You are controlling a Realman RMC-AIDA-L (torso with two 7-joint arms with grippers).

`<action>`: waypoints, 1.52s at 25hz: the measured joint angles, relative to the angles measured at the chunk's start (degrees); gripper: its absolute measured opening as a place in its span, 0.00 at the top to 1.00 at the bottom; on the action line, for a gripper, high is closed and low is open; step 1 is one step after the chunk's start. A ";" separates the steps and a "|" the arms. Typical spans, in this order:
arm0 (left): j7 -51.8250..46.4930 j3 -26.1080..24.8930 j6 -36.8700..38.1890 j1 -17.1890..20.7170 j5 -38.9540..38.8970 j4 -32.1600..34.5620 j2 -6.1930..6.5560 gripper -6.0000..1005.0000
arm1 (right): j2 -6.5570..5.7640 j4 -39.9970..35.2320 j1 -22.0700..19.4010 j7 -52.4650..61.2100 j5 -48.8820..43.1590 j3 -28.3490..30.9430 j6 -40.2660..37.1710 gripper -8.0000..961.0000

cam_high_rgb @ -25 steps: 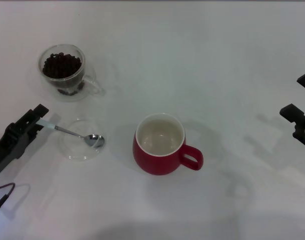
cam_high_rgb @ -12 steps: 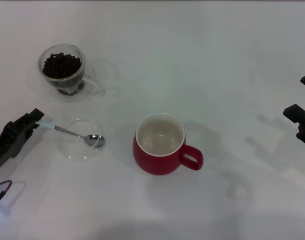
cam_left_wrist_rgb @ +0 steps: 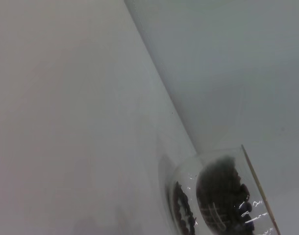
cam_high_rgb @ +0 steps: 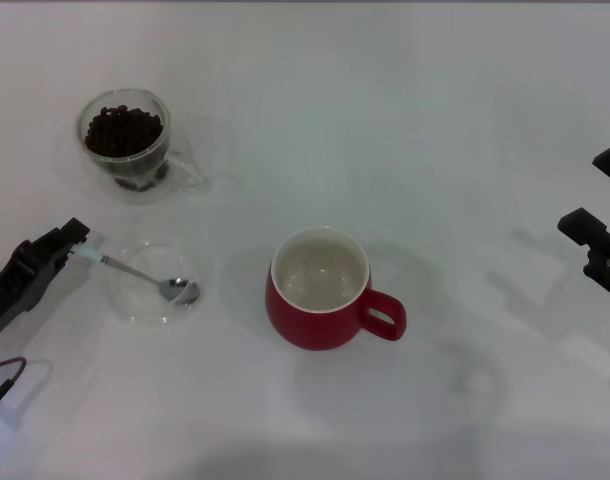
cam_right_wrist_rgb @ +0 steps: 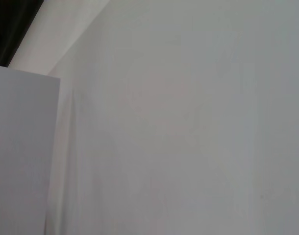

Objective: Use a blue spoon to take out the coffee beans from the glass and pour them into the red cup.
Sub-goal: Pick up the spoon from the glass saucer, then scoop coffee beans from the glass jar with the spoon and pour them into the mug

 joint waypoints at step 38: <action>-4.49 0.58 17.63 -15.47 -1.30 -20.54 8.39 0.86 | 1.21 -0.71 2.35 -2.09 0.48 0.00 -0.03 0.32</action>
